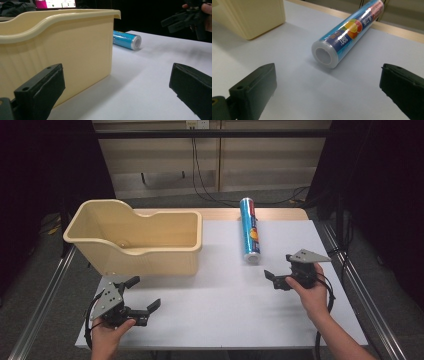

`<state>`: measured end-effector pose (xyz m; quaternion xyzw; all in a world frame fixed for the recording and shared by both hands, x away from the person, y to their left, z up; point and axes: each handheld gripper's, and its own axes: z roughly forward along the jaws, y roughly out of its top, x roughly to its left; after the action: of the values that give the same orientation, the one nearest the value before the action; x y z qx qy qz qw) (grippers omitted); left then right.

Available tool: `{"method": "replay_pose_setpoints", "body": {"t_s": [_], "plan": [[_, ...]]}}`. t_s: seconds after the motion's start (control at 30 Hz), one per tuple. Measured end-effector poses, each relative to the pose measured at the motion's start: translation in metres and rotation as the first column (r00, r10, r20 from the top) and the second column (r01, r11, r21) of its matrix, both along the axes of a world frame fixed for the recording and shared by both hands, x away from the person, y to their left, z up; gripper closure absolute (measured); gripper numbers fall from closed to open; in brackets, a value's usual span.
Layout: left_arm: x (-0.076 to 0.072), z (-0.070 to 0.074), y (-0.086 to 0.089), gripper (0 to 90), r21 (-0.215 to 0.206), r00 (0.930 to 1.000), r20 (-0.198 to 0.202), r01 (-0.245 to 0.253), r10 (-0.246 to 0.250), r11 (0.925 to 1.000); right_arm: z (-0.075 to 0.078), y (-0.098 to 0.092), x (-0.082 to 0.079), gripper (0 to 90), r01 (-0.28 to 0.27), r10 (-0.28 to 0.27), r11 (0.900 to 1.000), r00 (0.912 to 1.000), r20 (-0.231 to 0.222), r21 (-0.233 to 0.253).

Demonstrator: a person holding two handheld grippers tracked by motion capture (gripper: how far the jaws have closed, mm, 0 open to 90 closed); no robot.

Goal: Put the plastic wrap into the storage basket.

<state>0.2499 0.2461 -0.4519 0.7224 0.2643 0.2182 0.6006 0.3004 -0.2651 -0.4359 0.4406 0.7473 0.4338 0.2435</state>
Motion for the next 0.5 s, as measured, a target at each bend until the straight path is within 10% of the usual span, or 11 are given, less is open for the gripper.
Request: {"method": "replay_pose_setpoints", "body": {"t_s": [0.5], "plan": [[0.003,-0.002,-0.002,0.0,0.024,0.9997,-0.008,0.023,-0.023,0.9994,0.009,0.026,0.063,0.7,0.05,-0.056,0.997,0.994,-0.094,-0.063]]}}
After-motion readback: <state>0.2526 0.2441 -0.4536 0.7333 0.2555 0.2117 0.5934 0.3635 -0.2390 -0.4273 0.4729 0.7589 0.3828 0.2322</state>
